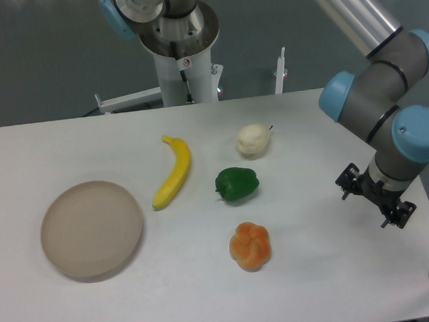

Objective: Pick up the banana from the table
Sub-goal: 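Move the gripper over the table toward the yellow banana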

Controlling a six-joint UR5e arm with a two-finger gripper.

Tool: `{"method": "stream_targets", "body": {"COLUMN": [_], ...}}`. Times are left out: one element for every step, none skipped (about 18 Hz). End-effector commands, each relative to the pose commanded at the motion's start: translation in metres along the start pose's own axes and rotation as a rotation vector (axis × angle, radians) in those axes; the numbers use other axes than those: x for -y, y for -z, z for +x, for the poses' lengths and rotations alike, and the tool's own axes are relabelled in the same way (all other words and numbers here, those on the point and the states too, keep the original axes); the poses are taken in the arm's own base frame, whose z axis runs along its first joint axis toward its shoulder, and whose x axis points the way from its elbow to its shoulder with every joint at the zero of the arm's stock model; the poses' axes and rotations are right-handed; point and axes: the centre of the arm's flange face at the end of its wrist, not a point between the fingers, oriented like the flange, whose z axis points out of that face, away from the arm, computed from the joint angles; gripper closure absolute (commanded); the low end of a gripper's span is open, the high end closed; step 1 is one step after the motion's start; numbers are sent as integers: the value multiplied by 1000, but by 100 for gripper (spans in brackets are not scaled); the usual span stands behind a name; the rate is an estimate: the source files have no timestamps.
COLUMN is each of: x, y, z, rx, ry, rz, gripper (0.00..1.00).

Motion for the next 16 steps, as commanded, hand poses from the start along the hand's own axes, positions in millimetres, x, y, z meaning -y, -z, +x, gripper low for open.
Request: {"method": "stream_targets", "body": {"x": [-2,-1,1,2,4,5,8,20,36,60,87,113,128,145,152,157], "y": [9,14,17,16,15,11,6,2,3,9,11,7,7,-3,-9,-14], "z": [11,30,44,61,77,93,114,124,136,151,166,182,195,218,229,239], "rx": [3,-10,-20,-35,-49,-66,-83,-94,-99,-91,-91,-104,-107,-125,-130,-129], "ry": [1,2,0,4,3,0,-9,-25,0,35,63,75,88,98,98,86], "rz": [0,-4,-6,-8,-11,-8,-5,-7,-13,-14,-9,4,6,-5,-9,-9], "gripper": [0,0,0,0,0,0,0,0,0,0,0,0,0,0,0,0]}}
